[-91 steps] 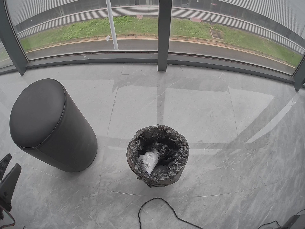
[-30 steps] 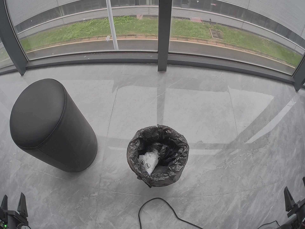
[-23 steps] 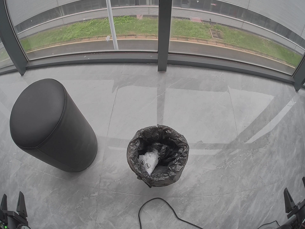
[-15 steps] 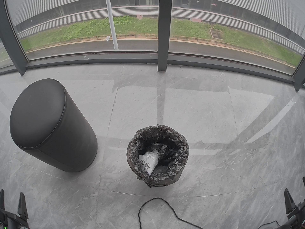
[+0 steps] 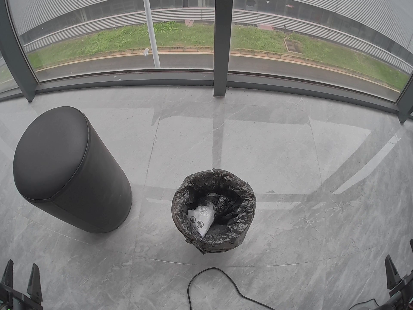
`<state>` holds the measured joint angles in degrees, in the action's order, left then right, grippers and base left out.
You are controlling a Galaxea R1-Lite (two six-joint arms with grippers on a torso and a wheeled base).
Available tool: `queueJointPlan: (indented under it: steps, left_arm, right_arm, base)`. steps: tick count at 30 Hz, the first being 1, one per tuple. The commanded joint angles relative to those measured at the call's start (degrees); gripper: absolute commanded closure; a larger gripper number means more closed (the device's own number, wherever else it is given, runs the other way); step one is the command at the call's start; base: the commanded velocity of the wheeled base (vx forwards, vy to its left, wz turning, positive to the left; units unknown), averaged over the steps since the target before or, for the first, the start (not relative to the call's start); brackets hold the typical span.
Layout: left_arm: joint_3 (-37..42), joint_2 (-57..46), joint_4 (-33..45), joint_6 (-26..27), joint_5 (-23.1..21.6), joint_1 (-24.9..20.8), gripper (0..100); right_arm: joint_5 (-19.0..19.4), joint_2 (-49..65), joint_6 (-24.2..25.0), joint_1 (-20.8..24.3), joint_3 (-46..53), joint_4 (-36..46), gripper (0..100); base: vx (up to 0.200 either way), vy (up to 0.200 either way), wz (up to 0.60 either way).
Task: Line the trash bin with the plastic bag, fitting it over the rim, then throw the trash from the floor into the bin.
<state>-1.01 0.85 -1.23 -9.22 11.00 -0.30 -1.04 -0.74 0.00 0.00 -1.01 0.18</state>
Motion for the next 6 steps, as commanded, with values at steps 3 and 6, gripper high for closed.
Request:
queueJointPlan:
  steps: [3, 6]
  left_arm:
    - [1.01, -0.85, 0.53, 12.12, -10.2, 0.04, 0]
    - [1.01, -0.77, 0.79, 9.04, -9.5, -0.05, 0]
  right_arm:
    - [-0.02, 0.57, 0.0, 0.0, 1.01, -0.01, 0]
    - [-0.02, 0.57, 0.0, 0.0, 1.01, -0.01, 0]
  base:
    - [0.0, 0.0, 0.0]
    - [0.0, 0.0, 0.0]
